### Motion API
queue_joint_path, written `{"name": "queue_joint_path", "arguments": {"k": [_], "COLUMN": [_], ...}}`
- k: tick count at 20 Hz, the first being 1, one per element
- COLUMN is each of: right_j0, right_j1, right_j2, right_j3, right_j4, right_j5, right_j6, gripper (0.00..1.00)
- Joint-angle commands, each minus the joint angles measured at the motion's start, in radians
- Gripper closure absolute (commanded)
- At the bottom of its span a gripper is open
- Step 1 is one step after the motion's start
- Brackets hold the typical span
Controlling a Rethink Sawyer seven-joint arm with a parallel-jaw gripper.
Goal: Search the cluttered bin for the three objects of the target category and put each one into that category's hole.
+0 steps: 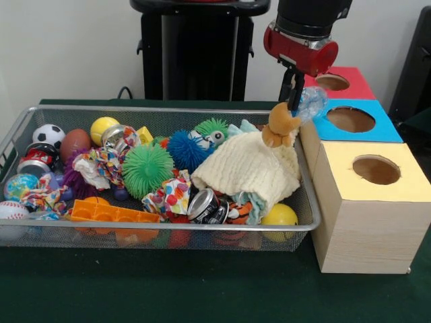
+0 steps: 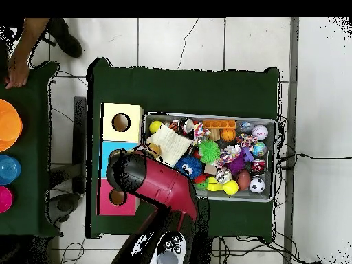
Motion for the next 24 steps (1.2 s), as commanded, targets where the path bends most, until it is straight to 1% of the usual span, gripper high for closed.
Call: {"name": "queue_joint_path", "arguments": {"k": [1,10,14,18,24], "right_j0": [-0.008,0.014,0.022,0.030,0.035], "right_j1": [0.013,0.012,0.010,0.021,0.019], "right_j2": [0.074,0.074,0.073,0.076,0.100], "right_j3": [-0.010,-0.038,-0.035,-0.033,-0.009], "right_j4": [-0.012,0.011,0.016,0.034,0.098], "right_j5": [0.166,0.219,0.214,0.171,0.074], "right_j6": [0.176,0.232,0.235,0.251,0.280], "gripper": [1.00,1.00,1.00,1.00,1.00]}}
